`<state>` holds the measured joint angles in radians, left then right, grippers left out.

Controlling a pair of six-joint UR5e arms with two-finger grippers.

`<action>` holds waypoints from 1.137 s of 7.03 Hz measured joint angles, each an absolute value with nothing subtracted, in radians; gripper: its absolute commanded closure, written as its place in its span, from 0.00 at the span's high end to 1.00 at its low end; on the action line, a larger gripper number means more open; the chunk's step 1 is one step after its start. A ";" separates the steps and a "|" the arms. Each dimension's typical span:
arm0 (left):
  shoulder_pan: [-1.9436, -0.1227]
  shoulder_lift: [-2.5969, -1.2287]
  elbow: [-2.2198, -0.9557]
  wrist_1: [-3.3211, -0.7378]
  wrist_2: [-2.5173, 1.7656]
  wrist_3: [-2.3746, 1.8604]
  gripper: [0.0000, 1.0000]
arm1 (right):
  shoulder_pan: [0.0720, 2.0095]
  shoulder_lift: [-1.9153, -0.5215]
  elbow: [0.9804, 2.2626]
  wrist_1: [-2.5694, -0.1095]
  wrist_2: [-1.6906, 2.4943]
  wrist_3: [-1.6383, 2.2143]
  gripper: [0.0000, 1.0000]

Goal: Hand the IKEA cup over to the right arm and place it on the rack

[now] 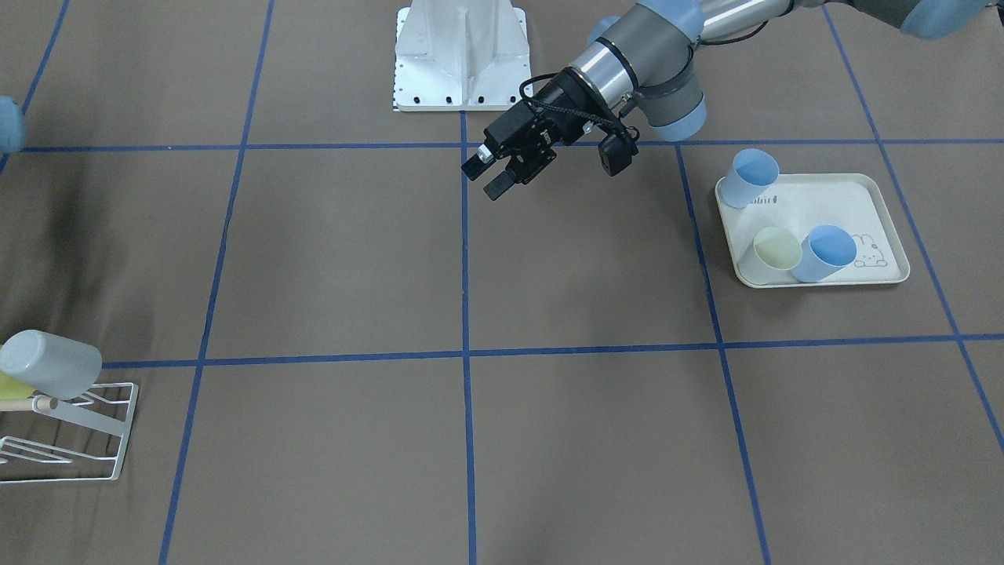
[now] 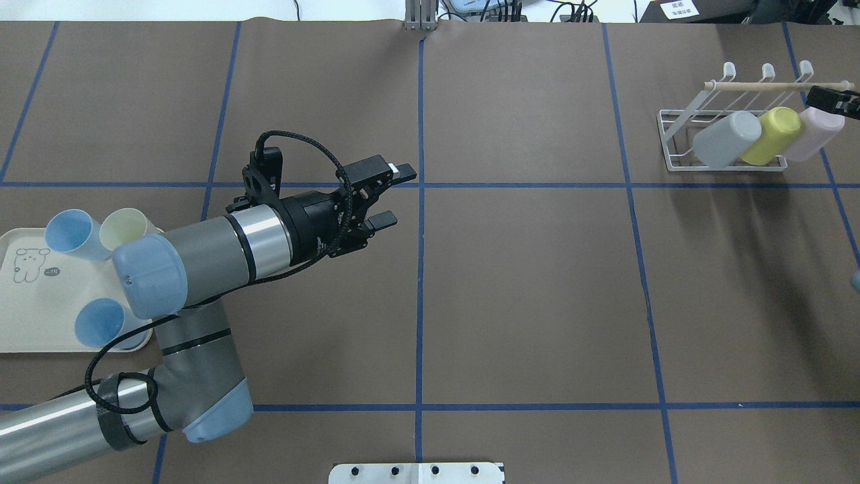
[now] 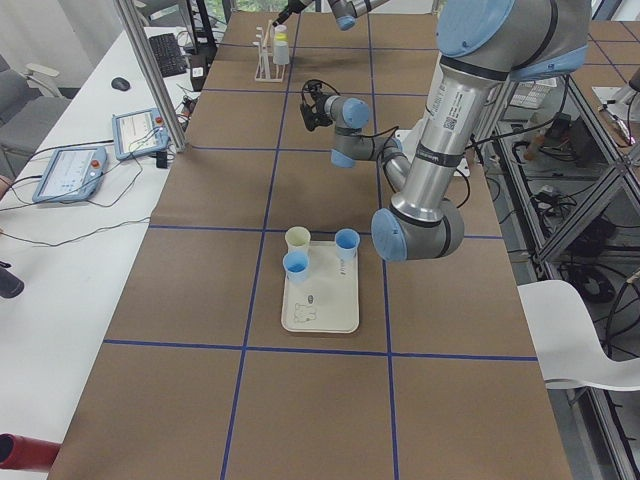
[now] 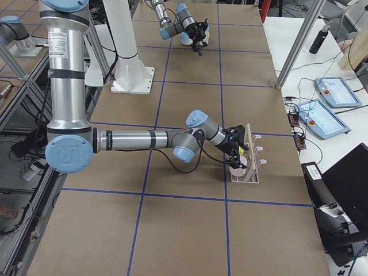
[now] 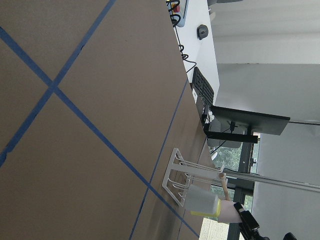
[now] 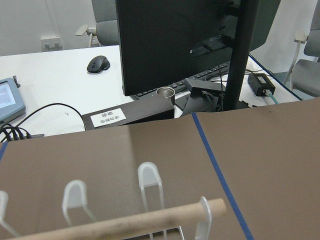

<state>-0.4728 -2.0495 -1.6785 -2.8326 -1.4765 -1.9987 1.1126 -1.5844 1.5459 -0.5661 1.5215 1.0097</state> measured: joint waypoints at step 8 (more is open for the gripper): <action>-0.916 -1.769 -1.715 -2.596 -1.634 -1.193 1.00 | 1.015 -1.567 1.685 -0.567 1.609 1.014 1.00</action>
